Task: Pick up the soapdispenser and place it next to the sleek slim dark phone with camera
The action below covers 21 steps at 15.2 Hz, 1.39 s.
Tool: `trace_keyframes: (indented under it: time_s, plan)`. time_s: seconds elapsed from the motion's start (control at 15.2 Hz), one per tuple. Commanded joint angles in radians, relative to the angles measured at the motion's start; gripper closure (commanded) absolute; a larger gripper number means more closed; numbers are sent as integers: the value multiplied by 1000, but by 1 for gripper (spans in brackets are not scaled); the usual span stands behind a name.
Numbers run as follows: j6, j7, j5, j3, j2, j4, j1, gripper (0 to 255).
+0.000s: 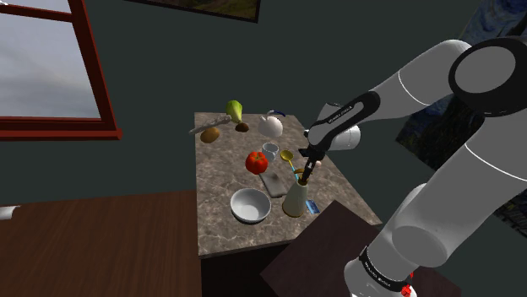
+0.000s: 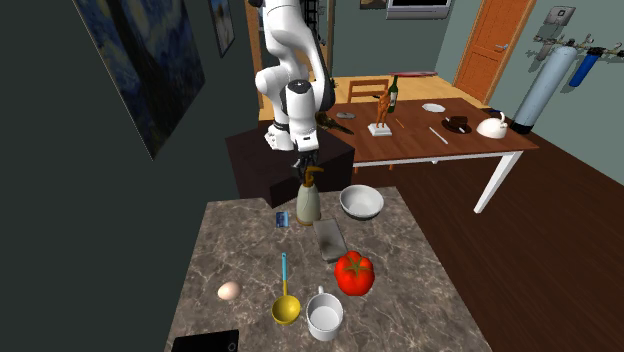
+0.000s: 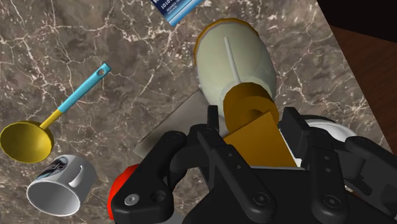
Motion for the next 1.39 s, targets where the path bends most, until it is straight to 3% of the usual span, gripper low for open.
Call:
trace_keyframes:
  time_s: [0.0, 0.46, 1.32]
  plan:
    - [0, 0, 0, 0, 0, 0, 0, 255]
    - [0, 0, 0, 0, 0, 0, 0, 255]
    - [-215, 86, -106, 26, -183, 43, -34, 255]
